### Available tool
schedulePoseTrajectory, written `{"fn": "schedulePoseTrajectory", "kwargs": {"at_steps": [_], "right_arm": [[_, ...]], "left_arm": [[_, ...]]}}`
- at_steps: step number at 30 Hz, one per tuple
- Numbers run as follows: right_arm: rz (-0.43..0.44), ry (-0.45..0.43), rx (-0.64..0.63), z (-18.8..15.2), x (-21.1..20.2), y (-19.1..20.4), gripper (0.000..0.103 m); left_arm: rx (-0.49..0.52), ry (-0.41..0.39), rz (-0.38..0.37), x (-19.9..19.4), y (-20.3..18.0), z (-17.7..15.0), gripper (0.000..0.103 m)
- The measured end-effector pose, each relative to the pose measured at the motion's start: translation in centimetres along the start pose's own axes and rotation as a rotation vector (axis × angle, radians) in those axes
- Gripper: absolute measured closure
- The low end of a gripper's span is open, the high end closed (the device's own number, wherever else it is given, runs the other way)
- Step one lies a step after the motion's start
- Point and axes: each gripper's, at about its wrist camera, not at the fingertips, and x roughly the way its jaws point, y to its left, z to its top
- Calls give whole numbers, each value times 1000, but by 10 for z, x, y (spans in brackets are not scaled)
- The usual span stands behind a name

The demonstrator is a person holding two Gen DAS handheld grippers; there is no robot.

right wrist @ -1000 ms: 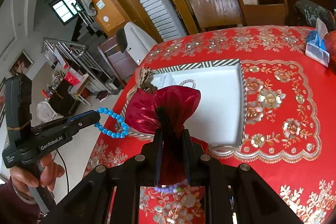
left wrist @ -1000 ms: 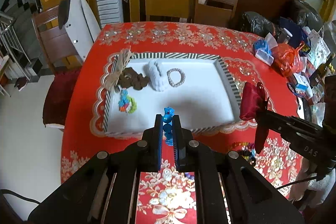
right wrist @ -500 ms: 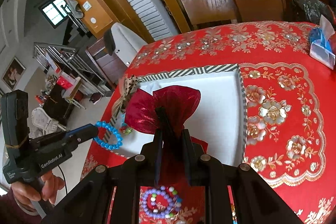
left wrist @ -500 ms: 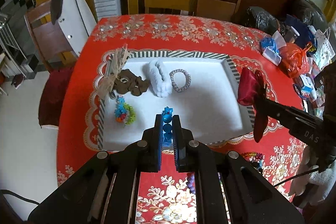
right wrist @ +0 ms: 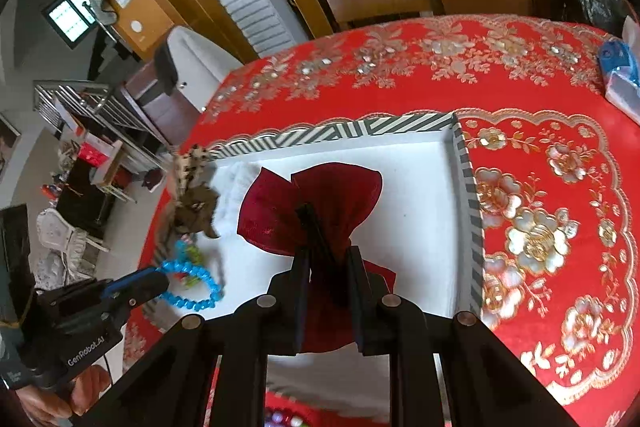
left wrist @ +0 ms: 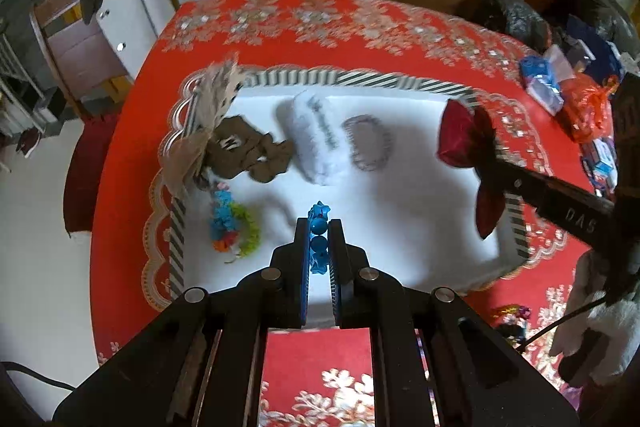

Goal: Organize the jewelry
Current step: 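Carry the red bow and blue bracelet to the tray and lower them, then open both tools to release the items and withdraw from the tray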

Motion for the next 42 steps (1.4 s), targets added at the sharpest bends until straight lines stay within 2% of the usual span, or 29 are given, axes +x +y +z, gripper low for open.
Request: {"fn": "schedulePoseTrajectory", "kwargs": {"at_steps": [12, 18, 21, 23, 25, 28, 30, 35, 42], "right_arm": [[-75, 79, 33, 39, 70, -21, 86], [-107, 72, 21, 49, 85, -18, 86], [-95, 70, 29, 51, 87, -20, 76], [-100, 62, 30, 51, 83, -20, 65], [-85, 55, 45, 49, 79, -21, 65], [-76, 36, 54, 46, 66, -21, 63], [-72, 28, 54, 41, 57, -19, 60], [-58, 6, 30, 25, 29, -10, 59], [-39, -8, 24, -6, -11, 2, 58]], "left_arm": [[-79, 70, 54, 40, 42, 4, 96], [-101, 86, 68, 51, 50, 6, 96], [-110, 91, 73, 53, 51, 7, 96], [-113, 92, 76, 53, 52, 9, 96], [-107, 95, 82, 54, 51, 10, 95], [-104, 106, 97, 53, 50, 9, 88], [-109, 107, 90, 51, 49, 8, 73], [-114, 99, 94, 40, 46, 1, 57], [-124, 51, 126, 10, 43, -10, 54]]}}
